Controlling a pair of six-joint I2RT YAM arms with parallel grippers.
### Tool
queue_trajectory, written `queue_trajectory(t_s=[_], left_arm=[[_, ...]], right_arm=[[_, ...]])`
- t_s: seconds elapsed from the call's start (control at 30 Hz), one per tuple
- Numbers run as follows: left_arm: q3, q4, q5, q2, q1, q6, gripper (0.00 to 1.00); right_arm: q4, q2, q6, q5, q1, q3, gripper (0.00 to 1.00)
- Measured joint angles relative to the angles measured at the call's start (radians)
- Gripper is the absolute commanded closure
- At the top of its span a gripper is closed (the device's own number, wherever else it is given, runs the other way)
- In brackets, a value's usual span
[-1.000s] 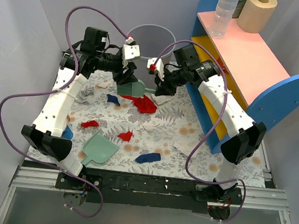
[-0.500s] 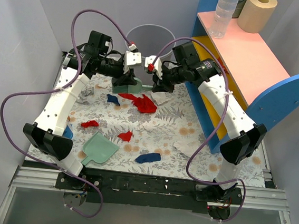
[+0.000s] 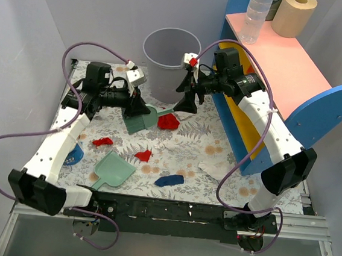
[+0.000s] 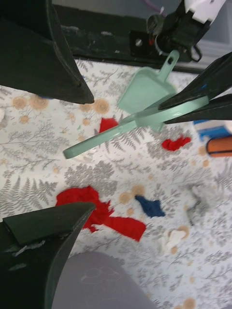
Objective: Sweep away the paper scraps from the table
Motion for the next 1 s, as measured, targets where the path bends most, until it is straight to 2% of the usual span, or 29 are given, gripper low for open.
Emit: queue_trajectory(t_s=[0.13, 0.33, 0.57, 0.7, 1.0], left_arm=[[-0.035, 0.100, 0.044, -0.080, 0.001, -0.055, 1.00], [0.067, 0.103, 0.151, 0.011, 0.045, -0.059, 1.00], [-0.079, 0.228, 0.189, -0.012, 0.063, -0.181, 1.00], [-0.108, 0.338, 0.194, -0.031, 0.062, -0.279, 1.00], [-0.152, 0.541, 0.229, -0.040, 0.062, -0.449, 1.00]], right_arm=[[0.041, -0.014, 0.046, -0.100, -0.006, 0.000, 0.12], [0.094, -0.012, 0.109, -0.200, -0.023, -0.019, 0.13], [0.167, 0.026, 0.210, -0.286, -0.029, -0.024, 0.18], [0.217, 0.055, 0.274, -0.322, -0.029, -0.034, 0.20], [0.339, 0.072, 0.410, -0.362, -0.029, -0.051, 0.37]])
